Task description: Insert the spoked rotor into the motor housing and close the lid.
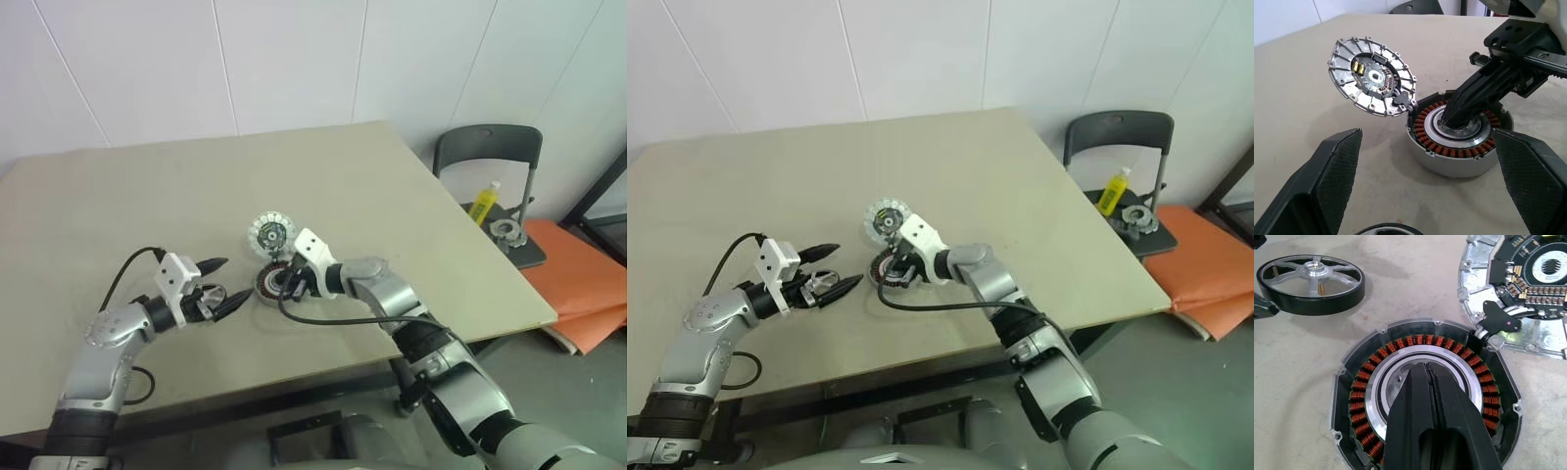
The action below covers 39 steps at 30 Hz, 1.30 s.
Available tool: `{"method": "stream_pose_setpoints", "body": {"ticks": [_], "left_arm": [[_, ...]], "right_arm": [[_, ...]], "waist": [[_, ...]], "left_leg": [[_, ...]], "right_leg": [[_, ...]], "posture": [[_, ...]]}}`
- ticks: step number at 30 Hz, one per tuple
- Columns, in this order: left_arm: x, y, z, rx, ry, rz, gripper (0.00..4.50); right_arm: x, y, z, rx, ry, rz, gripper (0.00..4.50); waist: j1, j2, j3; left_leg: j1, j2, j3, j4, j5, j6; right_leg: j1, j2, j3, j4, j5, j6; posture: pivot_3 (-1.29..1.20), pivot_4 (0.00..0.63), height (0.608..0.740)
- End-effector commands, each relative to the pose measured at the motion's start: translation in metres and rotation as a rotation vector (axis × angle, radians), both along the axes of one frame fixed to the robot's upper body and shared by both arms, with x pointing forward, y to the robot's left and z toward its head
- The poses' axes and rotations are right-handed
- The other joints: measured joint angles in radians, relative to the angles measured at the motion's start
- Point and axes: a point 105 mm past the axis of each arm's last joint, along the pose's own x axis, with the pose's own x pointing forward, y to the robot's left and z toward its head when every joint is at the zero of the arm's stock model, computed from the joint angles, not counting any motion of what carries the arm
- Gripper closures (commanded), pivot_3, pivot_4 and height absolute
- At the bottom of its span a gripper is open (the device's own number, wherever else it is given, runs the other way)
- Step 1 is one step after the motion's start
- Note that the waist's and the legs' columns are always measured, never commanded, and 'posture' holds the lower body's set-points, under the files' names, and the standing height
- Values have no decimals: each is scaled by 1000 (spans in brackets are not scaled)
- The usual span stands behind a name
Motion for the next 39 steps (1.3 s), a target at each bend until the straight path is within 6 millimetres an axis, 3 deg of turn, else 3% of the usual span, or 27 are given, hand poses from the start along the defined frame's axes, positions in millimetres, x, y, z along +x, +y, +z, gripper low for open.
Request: {"method": "stream_pose_setpoints", "body": {"ticks": [1,5,9,14,22,29,34,39], "left_arm": [[5,1,13,6,-57,7,0],[6,1,13,3,-60,9,0],[5,5,23,-52,-65,33,0],[-7,11,27,-90,-15,47,0],[-52,24,21,-208,154,151,0],[-90,28,14,-533,366,299,0],[-102,20,-18,-688,642,408,0],[-95,23,-29,-845,789,538,0]], "right_arm": [[-11,-4,-13,-76,-1,65,4479],[-6,-3,-8,-34,-21,42,4479],[2,10,31,185,-32,9,4479],[-7,11,53,252,-78,133,4479],[-25,-17,59,201,-93,336,4479],[-24,-42,60,138,-111,377,4479],[-31,-45,68,131,-129,444,4479],[-29,-45,71,125,-149,449,4479]], "waist": [[0,0,0],[1,0,-1],[1,0,-1],[-2,0,-1],[-2,0,-1],[0,0,-1],[0,1,0],[-1,0,1]], "left_leg": [[0,0,0,0,0,0],[2,0,0,0,0,0],[3,0,0,1,0,0],[3,0,0,1,0,0],[3,2,0,1,0,0],[5,2,0,1,0,0],[9,1,0,1,0,-1],[14,1,-1,0,-1,-1]], "right_leg": [[0,0,0,0,0,0],[2,0,0,0,0,0],[1,0,0,4,-2,3],[1,1,0,5,-2,3],[0,-1,0,5,-3,3],[1,-1,0,5,-3,3],[3,-1,0,5,-4,2],[4,-1,0,2,-4,2]], "posture": [[0,0,740],[0,0,740],[0,0,740],[0,0,740],[0,0,740],[0,0,740],[0,0,740],[0,0,740]]}}
